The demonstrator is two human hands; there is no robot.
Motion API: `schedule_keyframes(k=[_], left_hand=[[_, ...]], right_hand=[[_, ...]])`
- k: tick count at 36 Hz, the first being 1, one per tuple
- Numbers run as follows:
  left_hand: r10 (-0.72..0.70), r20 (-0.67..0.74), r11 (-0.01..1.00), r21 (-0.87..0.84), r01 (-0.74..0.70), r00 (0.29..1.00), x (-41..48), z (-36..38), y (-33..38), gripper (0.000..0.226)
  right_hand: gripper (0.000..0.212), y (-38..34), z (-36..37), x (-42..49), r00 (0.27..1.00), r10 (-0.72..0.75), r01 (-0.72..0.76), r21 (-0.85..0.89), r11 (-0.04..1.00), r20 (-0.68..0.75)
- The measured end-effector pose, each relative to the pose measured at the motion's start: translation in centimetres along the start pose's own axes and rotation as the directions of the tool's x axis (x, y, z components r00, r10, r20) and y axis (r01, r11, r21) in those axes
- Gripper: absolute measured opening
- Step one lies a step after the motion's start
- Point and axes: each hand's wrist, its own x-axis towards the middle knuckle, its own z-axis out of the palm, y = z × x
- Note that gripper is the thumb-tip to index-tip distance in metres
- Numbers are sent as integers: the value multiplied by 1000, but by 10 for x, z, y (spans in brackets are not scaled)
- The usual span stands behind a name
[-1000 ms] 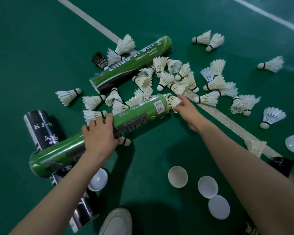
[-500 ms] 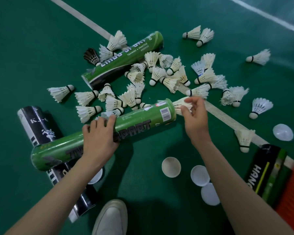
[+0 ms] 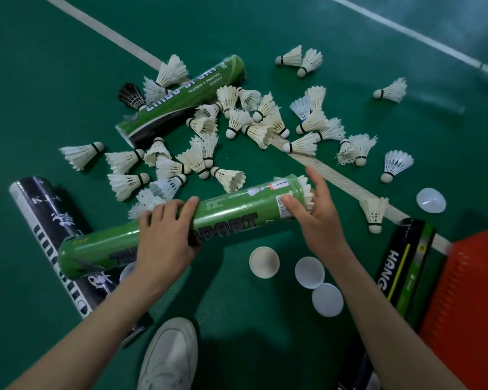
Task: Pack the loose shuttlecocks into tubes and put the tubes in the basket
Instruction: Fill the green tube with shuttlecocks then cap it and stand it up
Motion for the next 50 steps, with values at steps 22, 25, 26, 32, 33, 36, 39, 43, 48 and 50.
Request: schedule_keyframes(k=[22,25,26,32,33,36,39,43,48,50], left_hand=[[47,14,998,47,-47,999,4,7,19,80],[52,63,997,61,-56,997,8,10,23,78],[52,85,996,62,-57,995,9,10,25,78],[46,161,997,60,-57,986,7,14,28,78],[49,165,997,53,-59,985,6,14,28,78],[47,203,997,49,-58,978,5,14,28,86],[-26,246,1000,18,22,969,8,11,27,97],[-109,286,994,25,106,952,13,8,20,99],[-120,343,992,83,98,932,9,12,15,98],[-121,364,992,84,97,923,6,15,15,99]], right_hand=[[56,19,-16,1,989,136,-144,151,978,57],[46,29,-11,0,987,161,-158,92,983,-28],[44,31,-9,0,983,172,-167,68,984,-61],[43,44,-4,-2,960,239,-244,-19,970,-148],[44,46,-3,-2,957,247,-251,-9,968,-153],[41,50,-1,-3,948,241,-246,5,969,-210],[35,54,0,-4,902,284,-265,103,959,-325],[23,72,8,-13,924,291,-322,-93,942,-249],[69,95,21,-31,912,317,-81,-642,763,262],[81,99,26,-36,889,290,85,-751,654,353]])
